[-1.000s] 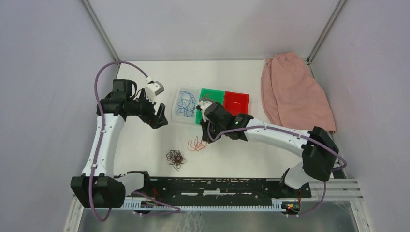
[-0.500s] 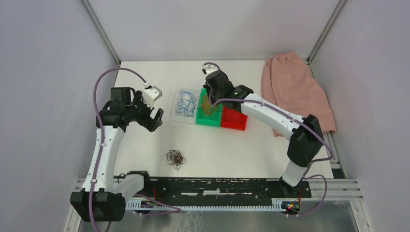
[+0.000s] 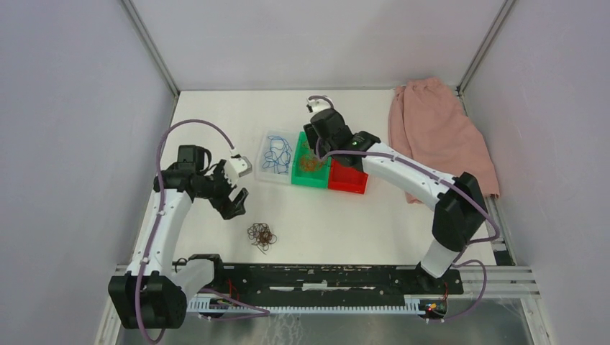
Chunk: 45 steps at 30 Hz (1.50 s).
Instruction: Untangle the cables
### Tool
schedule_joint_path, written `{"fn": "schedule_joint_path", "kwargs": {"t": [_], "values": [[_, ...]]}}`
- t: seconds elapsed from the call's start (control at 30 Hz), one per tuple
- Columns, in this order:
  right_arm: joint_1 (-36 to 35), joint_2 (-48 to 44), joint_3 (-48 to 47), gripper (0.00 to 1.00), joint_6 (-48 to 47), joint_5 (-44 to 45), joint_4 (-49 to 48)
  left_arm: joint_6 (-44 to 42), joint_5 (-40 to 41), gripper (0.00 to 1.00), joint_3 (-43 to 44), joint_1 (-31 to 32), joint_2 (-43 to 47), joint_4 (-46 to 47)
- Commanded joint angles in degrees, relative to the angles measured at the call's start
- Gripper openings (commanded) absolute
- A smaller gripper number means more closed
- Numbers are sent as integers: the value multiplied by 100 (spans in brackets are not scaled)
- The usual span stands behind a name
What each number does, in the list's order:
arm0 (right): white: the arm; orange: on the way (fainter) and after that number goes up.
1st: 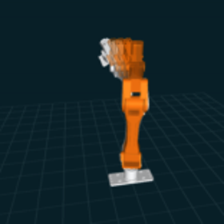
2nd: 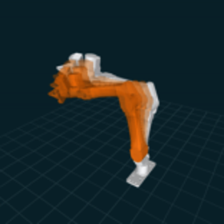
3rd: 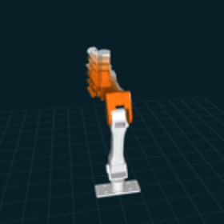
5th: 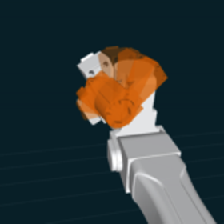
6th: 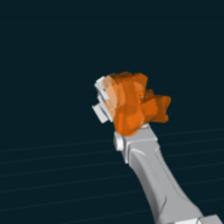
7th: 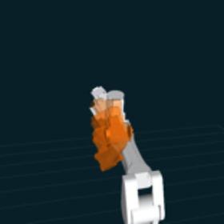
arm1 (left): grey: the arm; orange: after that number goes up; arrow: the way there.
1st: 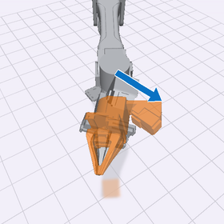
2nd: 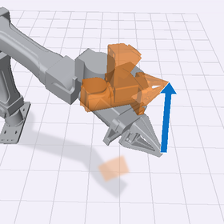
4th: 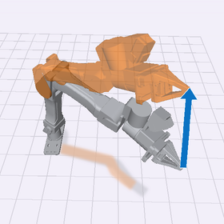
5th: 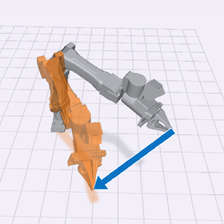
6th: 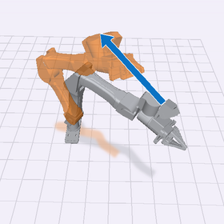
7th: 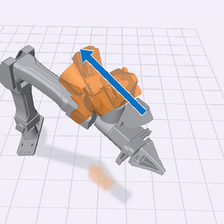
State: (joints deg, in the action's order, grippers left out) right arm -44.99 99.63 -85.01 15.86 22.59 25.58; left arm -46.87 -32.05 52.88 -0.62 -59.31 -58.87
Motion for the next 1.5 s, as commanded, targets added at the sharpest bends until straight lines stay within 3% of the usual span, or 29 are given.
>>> {"fn": "schedule_joint_path", "kwargs": {"t": [0.0, 0.2, 0.47, 0.7, 0.83, 0.93, 1.17, 1.47], "values": [[-114, -874, 598, 61, 246, -603, -662, -1051, -426, 92, -240, 44, -102, -323], [-304, -1771, 1924, 56, 898, -1299, -1240, -1079, -607, 86, -597, 543, -361, -269], [-361, -2457, 2941, 45, 1568, -2084, -1808, -645, -106, 74, -1293, 1377, -582, 790], [-626, -2367, 3107, 39, 1780, -2206, -2008, -638, -23, 50, -1400, 1403, -802, 1189], [-868, -2058, 3124, 38, 1965, -2395, -2399, -645, -185, 19, -1391, 1419, -761, 1146], [-1063, -1770, 3113, 44, 2098, -2636, -2787, -699, -234, 4, -1264, 1417, -610, 914], [-1382, -1134, 3095, 59, 2350, -3267, -3896, -636, -577, 3, -577, 1422, -114, 205], [-1475, -403, 2808, 63, 2425, -3680, -4334, -430, -1121, 3, 167, 1414, 133, -539]]}}
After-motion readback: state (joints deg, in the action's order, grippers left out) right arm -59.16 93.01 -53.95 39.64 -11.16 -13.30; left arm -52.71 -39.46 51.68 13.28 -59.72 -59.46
